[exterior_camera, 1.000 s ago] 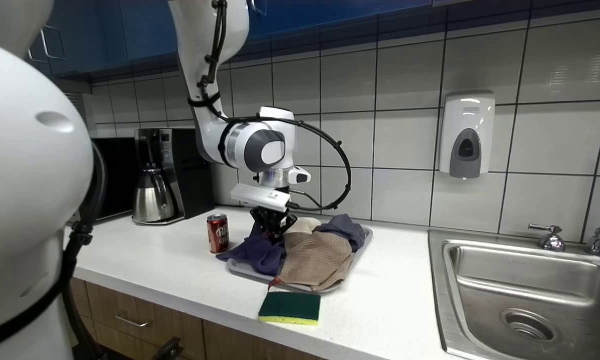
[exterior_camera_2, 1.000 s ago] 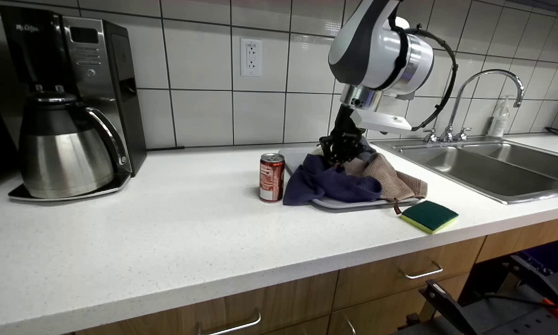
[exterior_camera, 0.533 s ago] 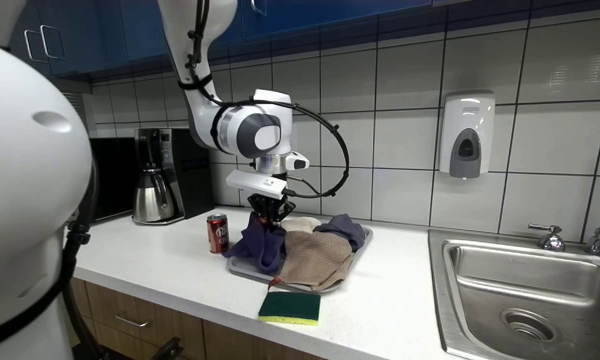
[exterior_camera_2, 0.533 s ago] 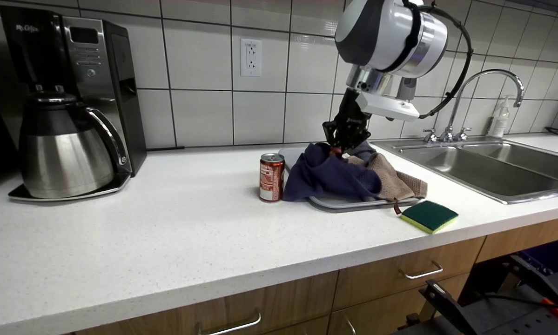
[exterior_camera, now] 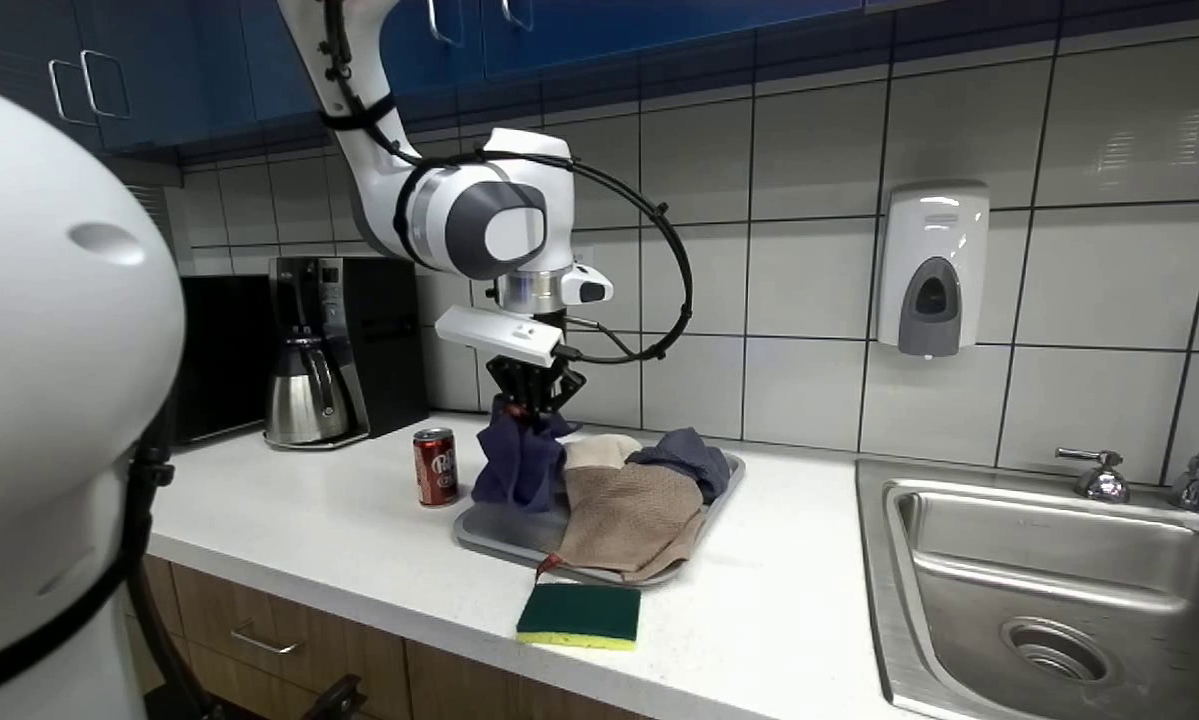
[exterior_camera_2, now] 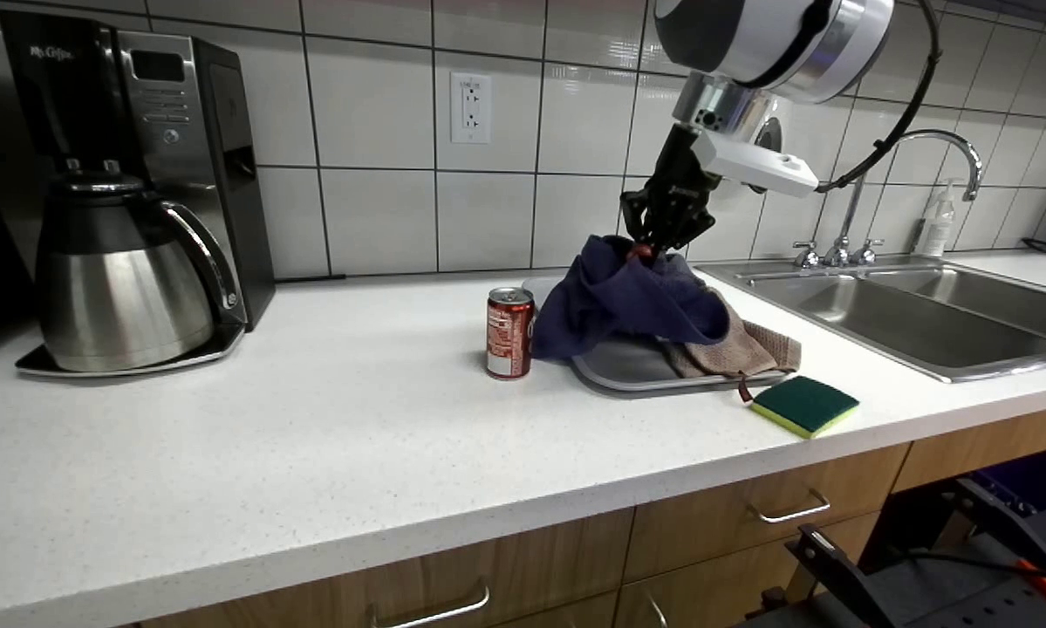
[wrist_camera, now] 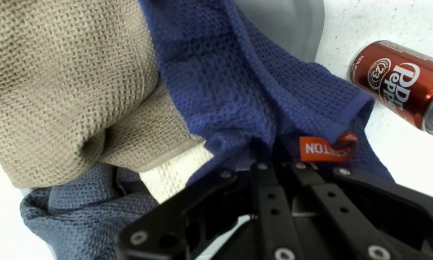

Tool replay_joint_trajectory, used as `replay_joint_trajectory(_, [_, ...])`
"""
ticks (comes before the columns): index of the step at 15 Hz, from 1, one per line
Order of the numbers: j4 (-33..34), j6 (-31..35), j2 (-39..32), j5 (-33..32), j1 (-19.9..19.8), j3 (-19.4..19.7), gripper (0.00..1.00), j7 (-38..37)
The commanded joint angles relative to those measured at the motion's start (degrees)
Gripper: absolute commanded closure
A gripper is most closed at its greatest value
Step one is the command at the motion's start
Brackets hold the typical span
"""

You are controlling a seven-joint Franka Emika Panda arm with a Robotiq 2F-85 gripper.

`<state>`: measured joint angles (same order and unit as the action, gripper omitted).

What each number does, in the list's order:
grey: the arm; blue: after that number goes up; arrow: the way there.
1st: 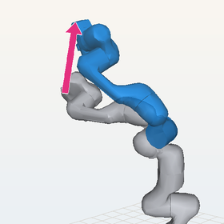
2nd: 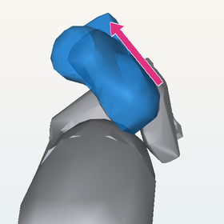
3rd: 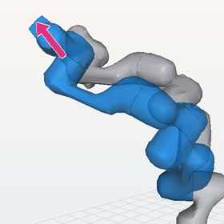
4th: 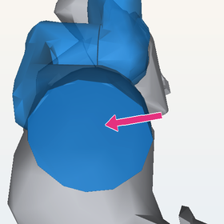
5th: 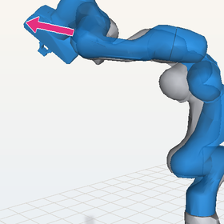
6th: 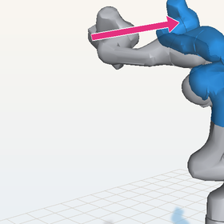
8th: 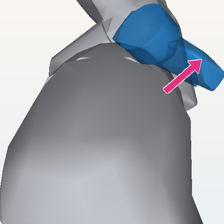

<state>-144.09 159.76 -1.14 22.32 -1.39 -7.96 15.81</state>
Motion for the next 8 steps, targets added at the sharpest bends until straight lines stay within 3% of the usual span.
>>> replay_joint_trajectory(1, [-4.2,-1.5,6.9,1.7,1.6,2.1,0.98,2.4])
replay_joint_trajectory(8, [-9.2,-1.2,15.0,-1.1,5.4,5.8,0.98,0.8])
